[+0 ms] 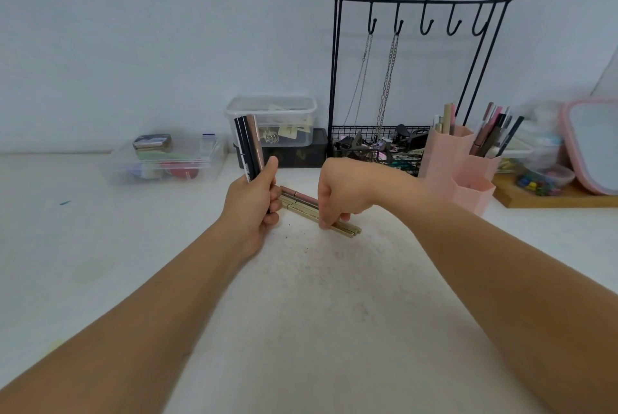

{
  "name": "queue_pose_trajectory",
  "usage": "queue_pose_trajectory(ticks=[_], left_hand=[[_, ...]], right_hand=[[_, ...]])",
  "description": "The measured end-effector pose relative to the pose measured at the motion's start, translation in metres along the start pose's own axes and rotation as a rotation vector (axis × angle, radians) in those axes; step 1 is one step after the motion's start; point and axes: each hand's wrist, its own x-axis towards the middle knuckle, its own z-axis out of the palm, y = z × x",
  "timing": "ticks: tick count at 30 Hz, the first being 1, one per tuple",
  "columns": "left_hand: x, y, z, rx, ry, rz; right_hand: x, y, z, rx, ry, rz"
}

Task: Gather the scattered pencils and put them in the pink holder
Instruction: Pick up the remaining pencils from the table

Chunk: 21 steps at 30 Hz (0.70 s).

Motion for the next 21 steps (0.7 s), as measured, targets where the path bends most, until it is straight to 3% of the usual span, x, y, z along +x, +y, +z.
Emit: queue_pose_trajectory(ticks=[9,21], left_hand=[[0.0014,-0.0016,0.0005,0.003,0.002,-0.003],[0.0026,-0.0024,-0.0024,-0.023,-0.007,-0.003]], right_hand=[[0.0082,-0.0015,0.0093,-0.069,0.056,0.055],[0.0039,-0.0031,0.0072,0.015,0.002,0.065]])
